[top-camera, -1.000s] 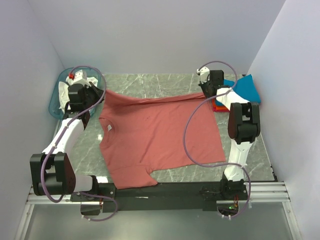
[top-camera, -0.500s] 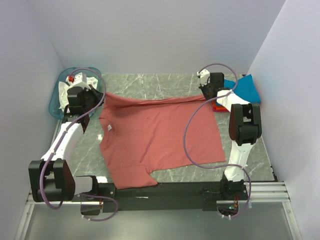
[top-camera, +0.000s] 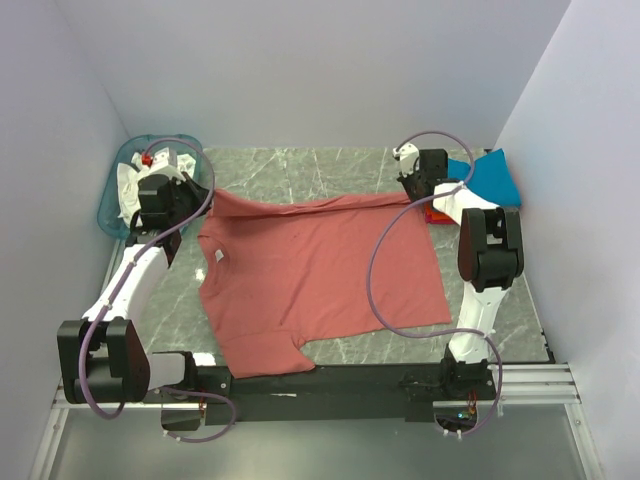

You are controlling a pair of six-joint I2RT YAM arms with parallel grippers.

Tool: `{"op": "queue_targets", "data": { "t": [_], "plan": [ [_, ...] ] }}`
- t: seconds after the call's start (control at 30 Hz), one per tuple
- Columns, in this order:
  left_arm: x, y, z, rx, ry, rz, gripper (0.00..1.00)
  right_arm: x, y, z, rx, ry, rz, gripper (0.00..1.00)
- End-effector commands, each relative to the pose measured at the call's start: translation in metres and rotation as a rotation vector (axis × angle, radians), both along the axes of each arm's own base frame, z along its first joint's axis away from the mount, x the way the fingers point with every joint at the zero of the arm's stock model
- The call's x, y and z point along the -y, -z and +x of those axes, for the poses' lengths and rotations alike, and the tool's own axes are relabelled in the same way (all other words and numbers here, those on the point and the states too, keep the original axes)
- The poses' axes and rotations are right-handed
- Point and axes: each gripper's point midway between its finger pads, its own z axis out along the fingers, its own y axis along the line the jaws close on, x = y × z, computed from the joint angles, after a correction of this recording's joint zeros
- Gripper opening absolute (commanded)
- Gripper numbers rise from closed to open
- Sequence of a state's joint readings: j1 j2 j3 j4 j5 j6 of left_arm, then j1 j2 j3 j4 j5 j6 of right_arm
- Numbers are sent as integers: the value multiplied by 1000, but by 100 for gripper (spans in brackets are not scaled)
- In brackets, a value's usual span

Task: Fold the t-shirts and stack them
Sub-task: Fold the tshirt

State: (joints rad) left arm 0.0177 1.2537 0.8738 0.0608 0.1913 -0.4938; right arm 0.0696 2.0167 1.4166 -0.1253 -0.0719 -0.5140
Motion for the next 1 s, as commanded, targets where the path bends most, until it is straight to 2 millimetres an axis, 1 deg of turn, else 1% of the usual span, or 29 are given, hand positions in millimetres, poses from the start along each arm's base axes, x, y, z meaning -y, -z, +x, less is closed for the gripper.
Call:
{"op": "queue_targets", "data": {
  "t": [0.0,0.23,0.53,0.63,0.73,0.83,0.87,0.9,0.97],
  "plan": [
    [5,-8,-3,23,22,-4,0,2,-32,4,82,-3,-7,6],
    [6,-4,-3,7,20,0,0,3,-30,0,77,-3,-10,7],
    [7,2,-9,-25,27,2,0,6,-26,-8,69,-10,-27,8],
    [7,4,-9,-31,28,2,0,7,-26,-12,65,-15,-33,10],
    [7,5,-9,-39,30,-1,0,7,-24,-20,50,-26,-42,16],
    [8,5,-9,-36,36,2,0,10,-29,-33,40,-40,-47,34],
    [8,10,-12,-60,38,4,0,11,-30,-37,39,-45,-45,47],
    [9,10,-12,-60,42,4,0,13,-36,-43,41,-51,-46,53],
    [9,10,-12,-61,44,5,0,14,-42,-49,46,-60,-38,64]
  ]
}}
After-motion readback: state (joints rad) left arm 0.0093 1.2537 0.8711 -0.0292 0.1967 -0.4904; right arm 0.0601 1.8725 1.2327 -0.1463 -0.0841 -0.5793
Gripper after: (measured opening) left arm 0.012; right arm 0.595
